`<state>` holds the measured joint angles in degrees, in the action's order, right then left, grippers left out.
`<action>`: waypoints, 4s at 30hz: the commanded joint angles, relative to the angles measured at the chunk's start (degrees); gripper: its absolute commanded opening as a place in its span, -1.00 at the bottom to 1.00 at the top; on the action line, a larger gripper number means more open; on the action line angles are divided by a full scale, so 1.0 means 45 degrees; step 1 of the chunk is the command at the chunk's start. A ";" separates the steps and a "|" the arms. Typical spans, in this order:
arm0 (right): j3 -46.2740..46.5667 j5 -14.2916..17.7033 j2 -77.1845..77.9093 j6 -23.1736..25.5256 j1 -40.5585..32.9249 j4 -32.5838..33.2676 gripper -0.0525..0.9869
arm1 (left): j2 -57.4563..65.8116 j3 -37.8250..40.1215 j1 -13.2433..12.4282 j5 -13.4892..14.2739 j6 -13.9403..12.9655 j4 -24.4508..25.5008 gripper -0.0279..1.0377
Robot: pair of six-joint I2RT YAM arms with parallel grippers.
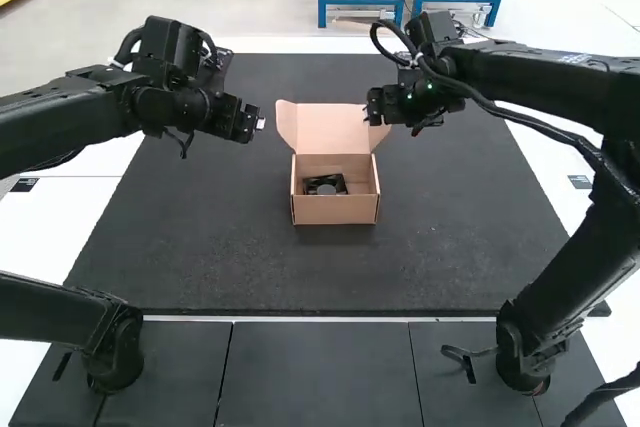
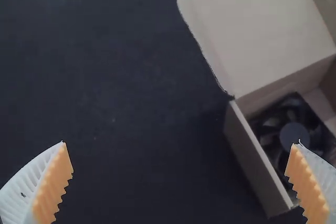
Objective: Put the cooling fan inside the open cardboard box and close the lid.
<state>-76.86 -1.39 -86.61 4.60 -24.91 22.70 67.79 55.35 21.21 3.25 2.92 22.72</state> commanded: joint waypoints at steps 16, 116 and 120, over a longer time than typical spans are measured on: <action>0.1377 -0.0453 0.0320 -0.0124 0.1042 -0.3521 0.84 | 0.3022 0.0863 -0.0983 0.1466 0.0152 -0.2217 0.85; 0.1357 -0.2445 -0.2180 0.0735 0.1003 -0.5376 -0.93 | 0.6830 0.3403 0.0696 0.1603 0.0250 -0.3779 0.85; 0.1885 -0.2445 -0.1926 0.1028 0.0750 -0.6314 -0.93 | 0.6772 0.3403 0.0716 0.1583 0.0309 -0.3721 0.85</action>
<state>-70.54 -11.16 -96.68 7.81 -19.73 -5.63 98.74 68.90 24.34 10.70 3.53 6.07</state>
